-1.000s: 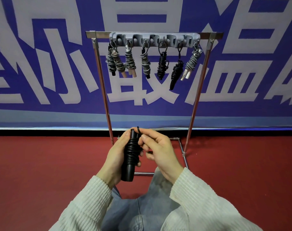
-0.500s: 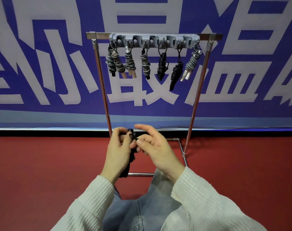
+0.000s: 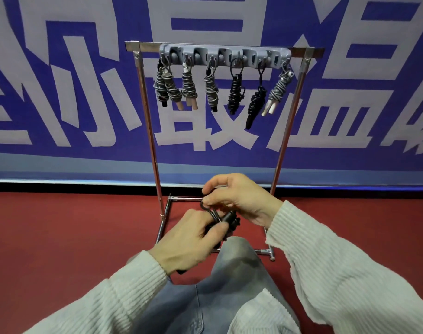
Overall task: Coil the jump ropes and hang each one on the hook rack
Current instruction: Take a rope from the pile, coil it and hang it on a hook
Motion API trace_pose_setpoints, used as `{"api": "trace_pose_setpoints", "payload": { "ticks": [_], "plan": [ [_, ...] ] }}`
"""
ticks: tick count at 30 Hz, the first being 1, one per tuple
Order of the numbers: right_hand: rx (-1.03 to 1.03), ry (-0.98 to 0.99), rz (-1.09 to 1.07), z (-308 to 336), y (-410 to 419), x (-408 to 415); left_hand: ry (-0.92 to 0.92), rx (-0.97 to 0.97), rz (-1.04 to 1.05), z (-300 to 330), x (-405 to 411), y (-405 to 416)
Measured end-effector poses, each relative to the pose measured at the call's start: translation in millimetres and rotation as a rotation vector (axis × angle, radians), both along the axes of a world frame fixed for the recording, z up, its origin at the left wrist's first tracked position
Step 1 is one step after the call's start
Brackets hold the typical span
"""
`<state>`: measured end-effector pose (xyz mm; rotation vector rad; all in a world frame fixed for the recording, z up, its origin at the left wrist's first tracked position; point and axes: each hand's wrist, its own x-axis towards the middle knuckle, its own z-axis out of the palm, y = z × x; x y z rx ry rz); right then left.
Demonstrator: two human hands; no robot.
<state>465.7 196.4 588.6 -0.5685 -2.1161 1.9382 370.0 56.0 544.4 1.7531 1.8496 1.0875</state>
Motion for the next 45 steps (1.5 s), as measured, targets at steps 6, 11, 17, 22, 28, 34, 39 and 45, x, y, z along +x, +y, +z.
{"api": "trace_pose_setpoints", "payload": {
  "ticks": [6, 11, 17, 22, 28, 34, 39, 45],
  "plan": [
    [-0.355, -0.02, -0.12, -19.8, 1.7, 3.4, -0.33, 0.106, 0.159, 8.3, 9.1, -2.8],
    [-0.66, 0.086, -0.161, -27.6, -8.8, 1.4, -0.708, 0.121, 0.253, 12.5, 14.6, 1.2],
    [-0.728, 0.148, -0.073, -36.6, -13.4, 7.9, -1.002, 0.142, 0.159, 10.1, 7.2, 0.8],
    [-0.373, 0.294, -0.157, -39.1, -12.5, 8.1, -1.491, 0.114, 0.094, 15.5, 6.2, 5.2],
    [0.177, 0.311, -0.311, -52.6, -18.9, 1.4, -1.817, 0.138, 0.018, 12.6, 2.9, 4.2],
    [-0.081, 0.517, -0.456, -58.8, -30.0, 3.9, -1.648, 0.083, -0.023, 18.5, -8.8, 1.6],
    [-0.168, 0.512, -0.537, -67.7, -36.0, -0.2, -1.075, 0.151, 0.198, 29.3, 5.0, 6.9],
    [-0.264, 0.518, -0.525, -74.2, -42.2, -0.7, -0.827, 0.094, 0.199, 22.8, 3.2, 5.1]
  ]
}}
